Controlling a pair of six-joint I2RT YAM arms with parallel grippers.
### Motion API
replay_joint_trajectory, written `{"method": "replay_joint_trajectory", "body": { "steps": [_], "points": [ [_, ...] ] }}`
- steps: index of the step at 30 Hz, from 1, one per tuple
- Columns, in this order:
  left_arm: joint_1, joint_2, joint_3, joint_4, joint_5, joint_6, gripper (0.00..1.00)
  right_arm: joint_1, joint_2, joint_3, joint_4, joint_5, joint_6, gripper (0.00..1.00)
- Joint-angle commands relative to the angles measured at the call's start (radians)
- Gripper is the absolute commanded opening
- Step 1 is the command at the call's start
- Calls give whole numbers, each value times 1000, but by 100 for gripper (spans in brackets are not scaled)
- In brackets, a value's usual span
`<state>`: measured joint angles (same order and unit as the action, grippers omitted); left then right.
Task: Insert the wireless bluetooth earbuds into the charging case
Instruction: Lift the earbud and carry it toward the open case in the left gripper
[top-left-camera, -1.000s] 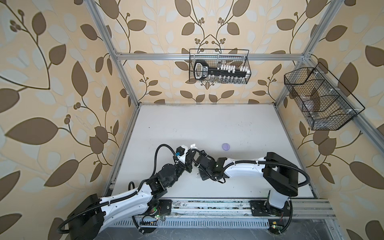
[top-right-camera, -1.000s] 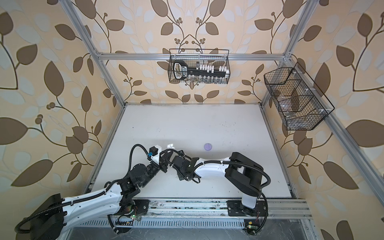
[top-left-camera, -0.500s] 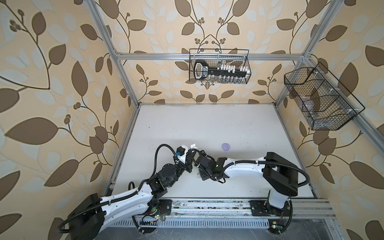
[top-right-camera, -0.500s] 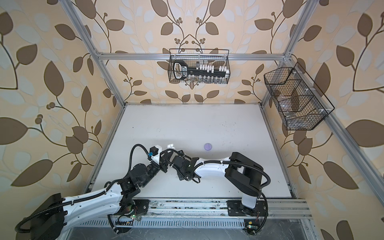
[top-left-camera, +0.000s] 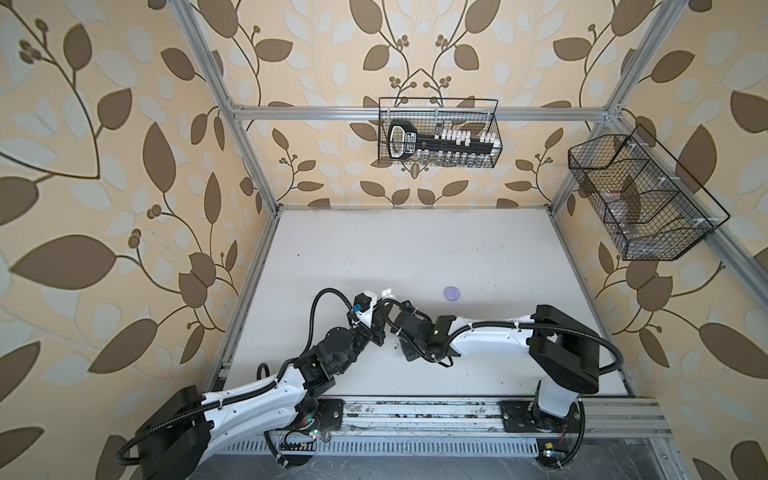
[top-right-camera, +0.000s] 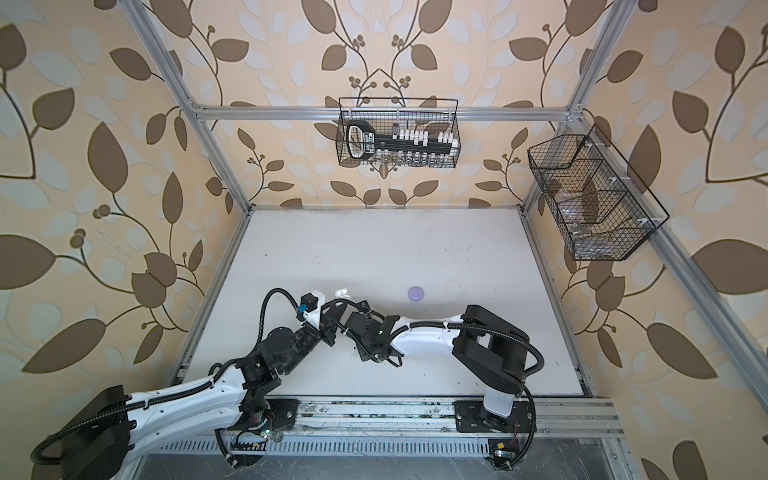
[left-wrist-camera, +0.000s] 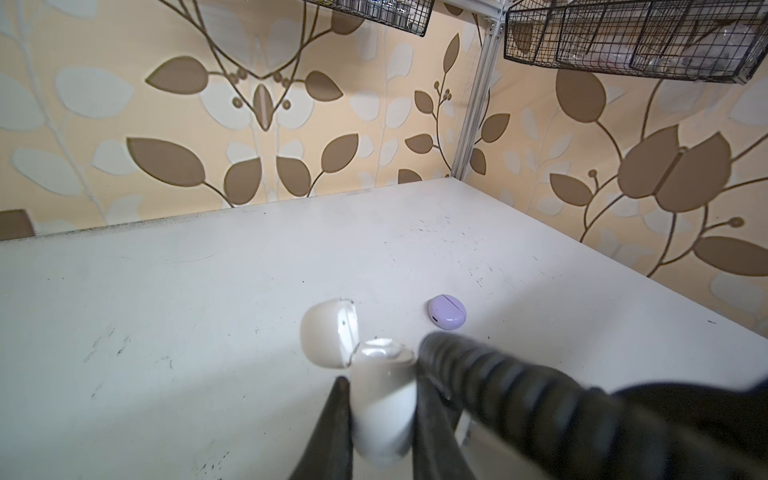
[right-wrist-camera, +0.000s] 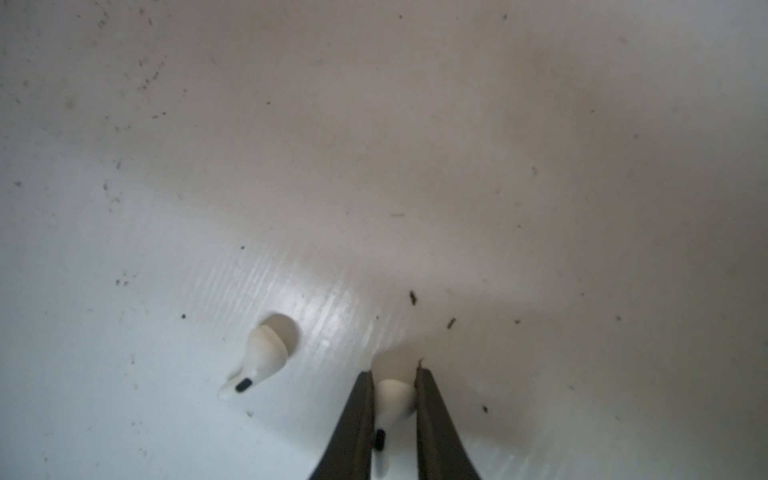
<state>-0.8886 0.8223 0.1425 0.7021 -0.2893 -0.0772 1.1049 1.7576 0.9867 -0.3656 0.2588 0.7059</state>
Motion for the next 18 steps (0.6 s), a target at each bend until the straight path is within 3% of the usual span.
{"method": "replay_joint_trajectory", "body": {
  "steps": [1,15,18],
  "points": [
    [8,11,23,36,28,3,0,-17,-80,-39,-33,63,8,18],
    [8,115,40,123,255,0,0,-101,-226,-205,70,71,32,18],
    [8,140,53,132,348,1,0,-113,-247,-223,86,76,38,18]
  ]
}}
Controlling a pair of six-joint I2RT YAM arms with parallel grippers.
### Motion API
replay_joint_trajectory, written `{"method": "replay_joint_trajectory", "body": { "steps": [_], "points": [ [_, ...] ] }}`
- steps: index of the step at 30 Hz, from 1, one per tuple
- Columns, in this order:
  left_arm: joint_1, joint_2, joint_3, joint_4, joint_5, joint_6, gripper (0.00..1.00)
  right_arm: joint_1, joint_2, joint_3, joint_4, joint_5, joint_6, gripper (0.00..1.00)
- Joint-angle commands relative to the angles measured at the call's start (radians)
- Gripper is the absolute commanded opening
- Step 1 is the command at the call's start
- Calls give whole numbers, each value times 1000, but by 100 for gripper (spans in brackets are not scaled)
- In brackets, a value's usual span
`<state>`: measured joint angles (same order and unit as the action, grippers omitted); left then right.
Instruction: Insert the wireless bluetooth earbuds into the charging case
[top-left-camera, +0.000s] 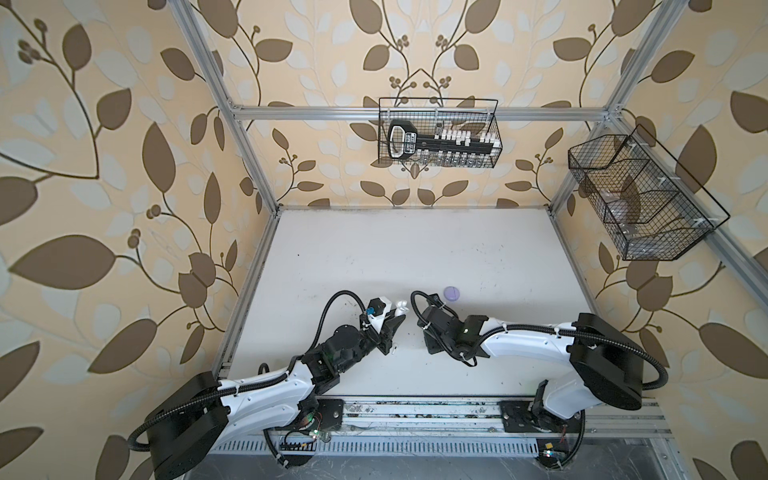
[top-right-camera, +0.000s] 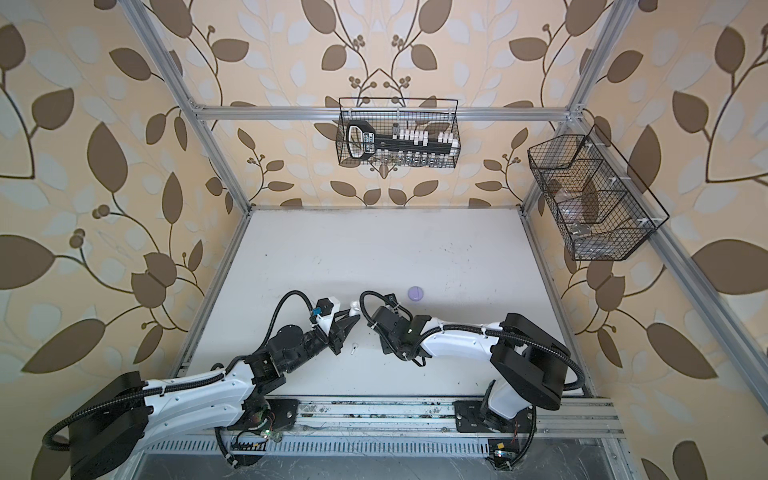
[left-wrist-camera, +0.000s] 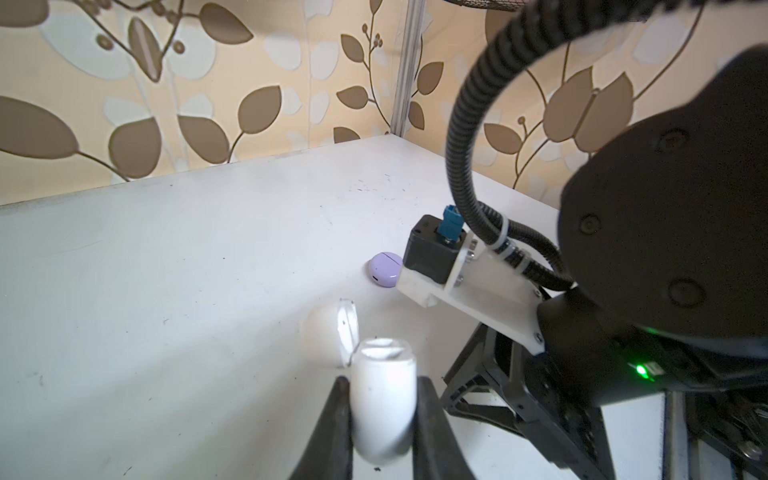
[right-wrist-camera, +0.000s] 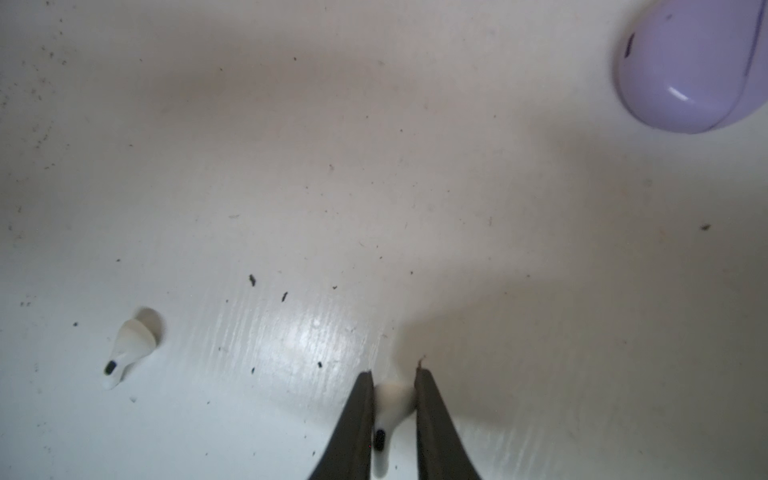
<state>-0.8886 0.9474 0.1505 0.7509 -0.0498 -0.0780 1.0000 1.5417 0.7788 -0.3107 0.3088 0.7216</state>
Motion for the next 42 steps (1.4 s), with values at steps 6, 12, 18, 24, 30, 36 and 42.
{"method": "replay_joint_trajectory", "body": {
  "steps": [6,12,18,24,30,36,42],
  "points": [
    [8,105,81,120,308,-16,0,-24,-114,-70,60,52,48,18],
    [8,150,88,159,377,-35,0,-35,-249,-136,73,86,75,18],
    [8,194,94,200,404,-58,0,-34,-352,-160,60,111,86,18],
    [8,212,90,208,325,-73,0,-27,-437,-171,51,128,100,18],
    [8,221,89,212,269,-91,0,-24,-473,-166,69,119,114,19],
    [8,231,95,196,237,-102,0,-13,-477,-139,96,117,123,19],
    [8,231,98,190,219,-105,0,0,-458,-103,140,98,121,19]
  ]
}}
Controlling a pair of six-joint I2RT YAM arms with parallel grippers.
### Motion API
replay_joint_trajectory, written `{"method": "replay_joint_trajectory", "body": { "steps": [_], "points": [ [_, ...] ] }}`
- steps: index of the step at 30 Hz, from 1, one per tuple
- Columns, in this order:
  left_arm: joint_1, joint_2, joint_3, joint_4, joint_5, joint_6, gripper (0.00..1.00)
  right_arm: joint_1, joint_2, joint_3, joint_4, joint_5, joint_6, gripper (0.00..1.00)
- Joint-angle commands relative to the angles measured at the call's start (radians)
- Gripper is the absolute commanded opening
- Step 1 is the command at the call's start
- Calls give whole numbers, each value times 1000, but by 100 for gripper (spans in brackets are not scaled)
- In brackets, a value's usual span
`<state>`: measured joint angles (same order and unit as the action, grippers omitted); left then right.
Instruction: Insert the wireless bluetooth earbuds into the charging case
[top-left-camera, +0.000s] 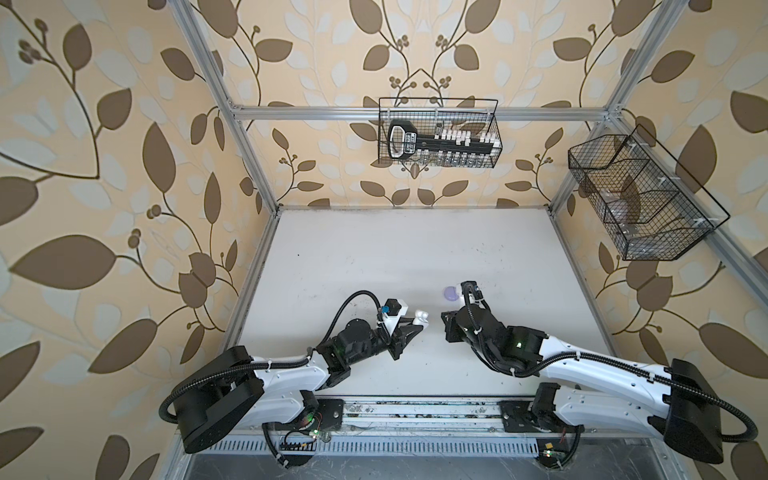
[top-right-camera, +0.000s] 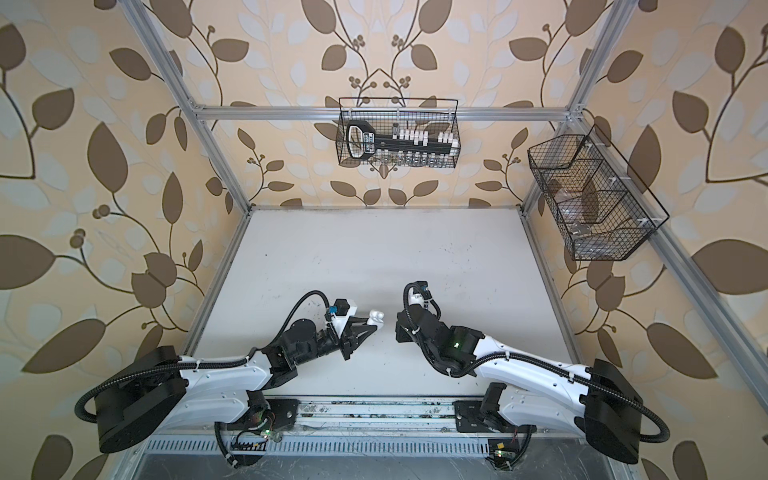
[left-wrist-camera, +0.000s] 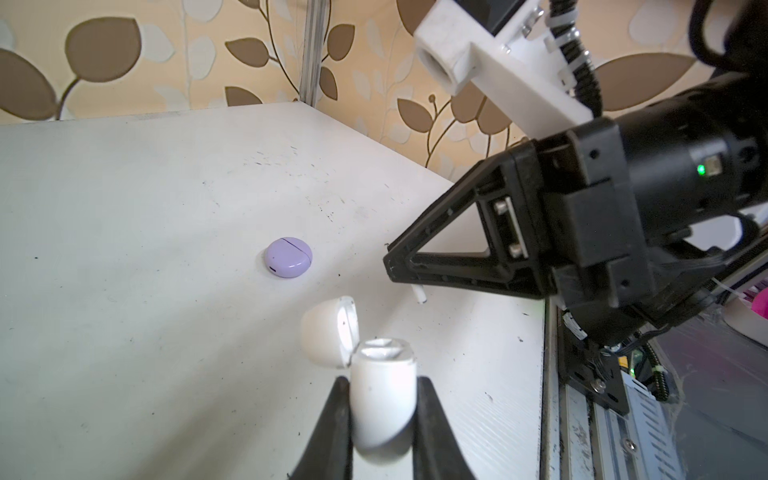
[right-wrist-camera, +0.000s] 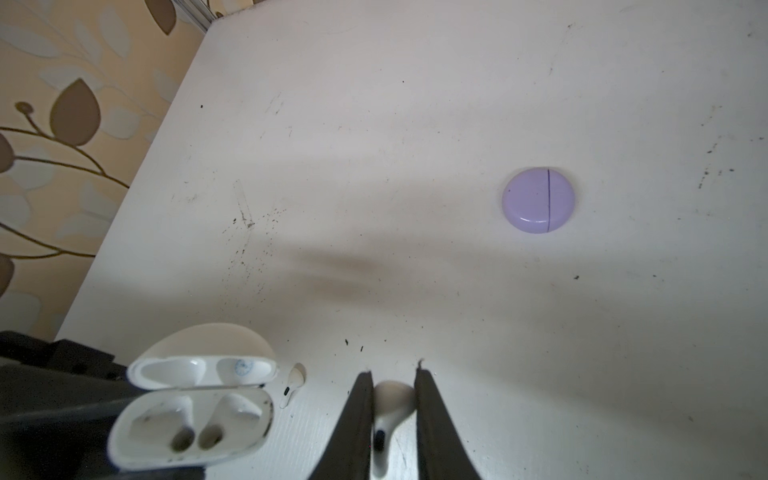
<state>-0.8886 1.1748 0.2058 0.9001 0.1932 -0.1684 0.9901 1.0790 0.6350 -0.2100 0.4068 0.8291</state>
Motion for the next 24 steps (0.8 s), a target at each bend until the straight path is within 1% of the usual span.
{"method": "replay_joint_trajectory", "body": {
  "steps": [1,12,24],
  "points": [
    [8,5,44,38,-27,-15,0,14,11,49,40,0,15,19],
    [8,8,47,32,-35,-16,0,40,42,95,100,-4,6,19],
    [8,-18,37,23,-66,-9,0,48,124,118,185,-27,12,19]
  ]
}}
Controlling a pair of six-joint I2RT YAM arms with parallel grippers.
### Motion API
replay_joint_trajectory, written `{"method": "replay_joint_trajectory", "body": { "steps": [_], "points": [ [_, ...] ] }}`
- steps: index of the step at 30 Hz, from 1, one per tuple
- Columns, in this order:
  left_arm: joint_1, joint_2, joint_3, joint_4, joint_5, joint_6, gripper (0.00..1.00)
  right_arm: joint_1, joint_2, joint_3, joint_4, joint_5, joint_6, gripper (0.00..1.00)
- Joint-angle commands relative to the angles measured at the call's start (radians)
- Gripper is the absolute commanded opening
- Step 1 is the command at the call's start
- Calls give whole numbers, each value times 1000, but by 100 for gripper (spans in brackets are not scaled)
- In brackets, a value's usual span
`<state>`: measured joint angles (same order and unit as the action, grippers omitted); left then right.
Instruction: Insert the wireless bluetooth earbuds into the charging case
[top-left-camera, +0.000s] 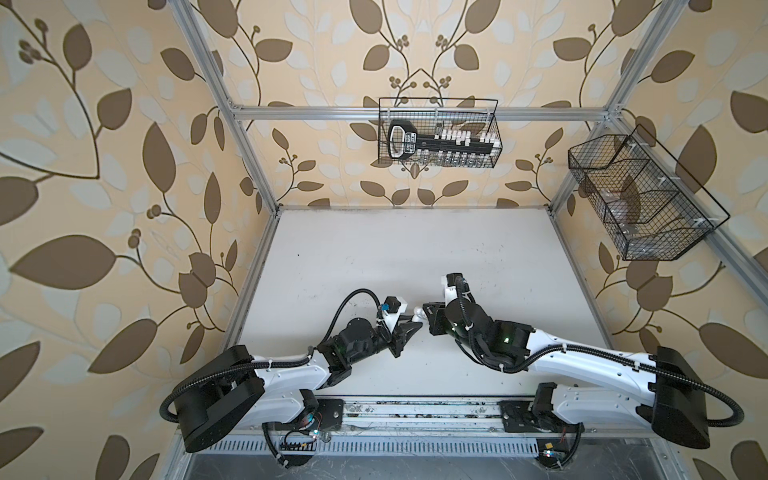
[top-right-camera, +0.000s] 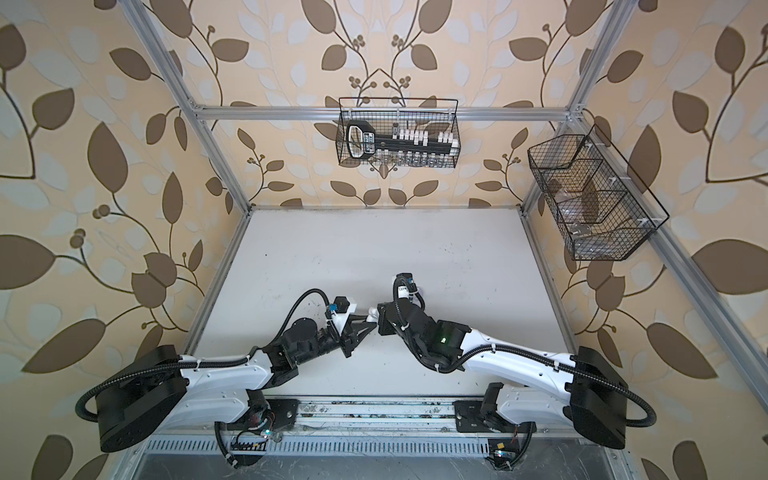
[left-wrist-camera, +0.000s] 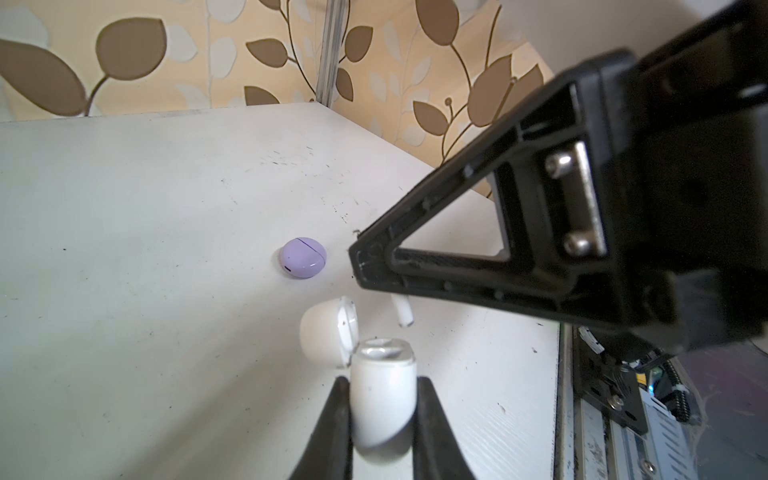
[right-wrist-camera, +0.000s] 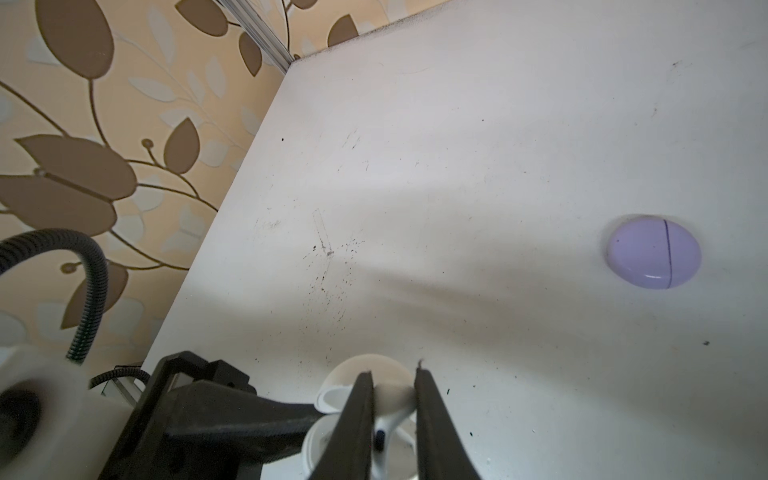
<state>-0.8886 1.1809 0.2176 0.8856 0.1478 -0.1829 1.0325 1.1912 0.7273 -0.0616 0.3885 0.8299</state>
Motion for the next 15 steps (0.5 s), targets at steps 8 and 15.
{"method": "replay_joint_trajectory", "body": {
  "steps": [8,15],
  "points": [
    [9,-38,20,38,-30,6,0,11,31,21,48,-10,21,18],
    [9,-50,15,41,-36,5,0,17,44,15,65,-11,30,18]
  ]
}}
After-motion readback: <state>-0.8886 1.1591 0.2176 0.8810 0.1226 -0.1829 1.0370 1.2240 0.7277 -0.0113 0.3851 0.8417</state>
